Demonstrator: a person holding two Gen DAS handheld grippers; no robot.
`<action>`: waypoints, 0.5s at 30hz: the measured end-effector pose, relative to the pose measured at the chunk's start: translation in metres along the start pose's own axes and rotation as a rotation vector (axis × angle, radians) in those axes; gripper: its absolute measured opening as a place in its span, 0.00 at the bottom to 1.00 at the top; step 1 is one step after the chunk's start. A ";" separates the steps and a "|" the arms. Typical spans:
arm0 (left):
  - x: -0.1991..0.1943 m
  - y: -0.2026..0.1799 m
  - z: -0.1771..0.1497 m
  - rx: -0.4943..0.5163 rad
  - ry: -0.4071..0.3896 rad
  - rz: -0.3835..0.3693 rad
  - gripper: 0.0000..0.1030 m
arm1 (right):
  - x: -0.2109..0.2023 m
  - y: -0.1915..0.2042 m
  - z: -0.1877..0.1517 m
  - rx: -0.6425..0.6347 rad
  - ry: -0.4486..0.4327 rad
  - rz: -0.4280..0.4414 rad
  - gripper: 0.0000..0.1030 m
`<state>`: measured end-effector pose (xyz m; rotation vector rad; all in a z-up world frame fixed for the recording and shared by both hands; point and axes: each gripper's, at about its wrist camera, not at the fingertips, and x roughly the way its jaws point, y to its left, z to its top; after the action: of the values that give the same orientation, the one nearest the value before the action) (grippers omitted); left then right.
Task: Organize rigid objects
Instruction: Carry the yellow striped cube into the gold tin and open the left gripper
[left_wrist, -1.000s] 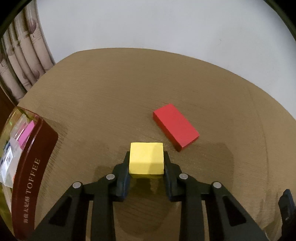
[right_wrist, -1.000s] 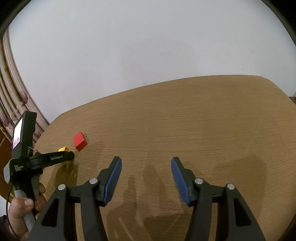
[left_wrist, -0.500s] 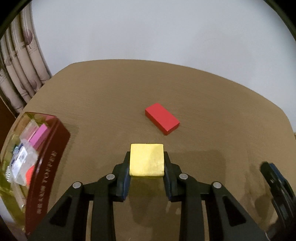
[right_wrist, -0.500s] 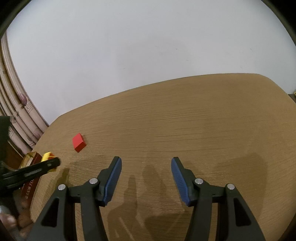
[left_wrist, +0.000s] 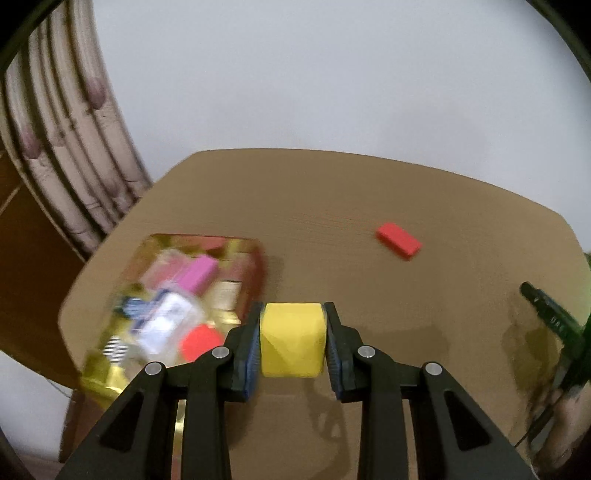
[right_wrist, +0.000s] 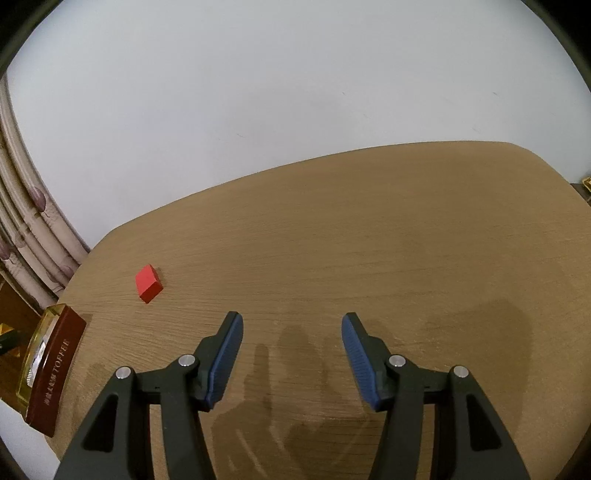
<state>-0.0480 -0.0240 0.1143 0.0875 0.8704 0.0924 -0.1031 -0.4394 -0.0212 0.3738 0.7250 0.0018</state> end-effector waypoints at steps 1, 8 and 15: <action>-0.001 0.009 -0.002 0.001 0.003 0.011 0.26 | 0.003 0.002 0.002 0.000 0.003 -0.004 0.55; 0.017 0.092 -0.017 -0.035 0.066 0.024 0.26 | 0.019 0.014 0.002 -0.014 0.040 -0.042 0.55; 0.050 0.155 -0.027 -0.121 0.133 0.028 0.25 | 0.037 0.032 0.002 -0.026 0.063 -0.076 0.55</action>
<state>-0.0433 0.1369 0.0770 -0.0197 0.9940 0.1788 -0.0702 -0.4053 -0.0328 0.3223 0.8005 -0.0485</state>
